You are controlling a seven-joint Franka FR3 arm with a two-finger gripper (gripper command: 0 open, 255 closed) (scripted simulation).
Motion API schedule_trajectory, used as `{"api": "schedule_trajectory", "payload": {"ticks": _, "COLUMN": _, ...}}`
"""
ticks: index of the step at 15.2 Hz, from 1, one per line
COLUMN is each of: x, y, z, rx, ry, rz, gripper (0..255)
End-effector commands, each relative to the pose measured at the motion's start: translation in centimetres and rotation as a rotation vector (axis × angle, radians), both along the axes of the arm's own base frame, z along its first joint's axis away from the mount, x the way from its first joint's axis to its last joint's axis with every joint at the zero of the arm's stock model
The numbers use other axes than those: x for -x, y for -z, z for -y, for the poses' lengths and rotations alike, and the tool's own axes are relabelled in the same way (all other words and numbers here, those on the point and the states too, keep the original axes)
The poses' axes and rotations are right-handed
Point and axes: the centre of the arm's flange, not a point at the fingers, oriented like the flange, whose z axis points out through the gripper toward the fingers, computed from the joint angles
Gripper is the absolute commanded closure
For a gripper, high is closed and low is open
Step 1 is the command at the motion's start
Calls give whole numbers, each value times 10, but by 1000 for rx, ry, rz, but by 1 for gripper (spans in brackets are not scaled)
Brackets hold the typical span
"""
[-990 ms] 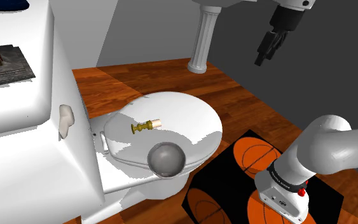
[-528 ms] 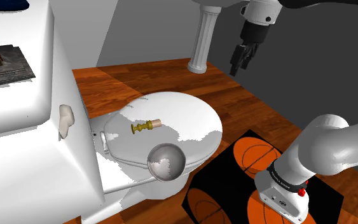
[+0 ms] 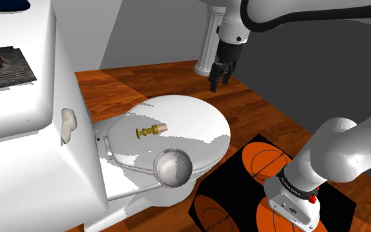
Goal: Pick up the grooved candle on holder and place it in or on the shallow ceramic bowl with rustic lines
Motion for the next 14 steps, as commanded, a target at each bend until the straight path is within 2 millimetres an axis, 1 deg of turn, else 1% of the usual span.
{"api": "schedule_trajectory", "payload": {"ticks": 1, "x": -13, "y": 15, "z": -17, "rx": -7, "ry": -14, "rz": -11, "gripper": 0}}
{"api": "schedule_trajectory", "payload": {"ticks": 8, "x": -58, "y": 70, "z": -79, "rx": -29, "ry": -62, "rz": -52, "gripper": 0}}
{"api": "schedule_trajectory", "payload": {"ticks": 14, "x": -91, "y": 118, "z": -135, "rx": -47, "ry": -104, "rz": -87, "gripper": 0}}
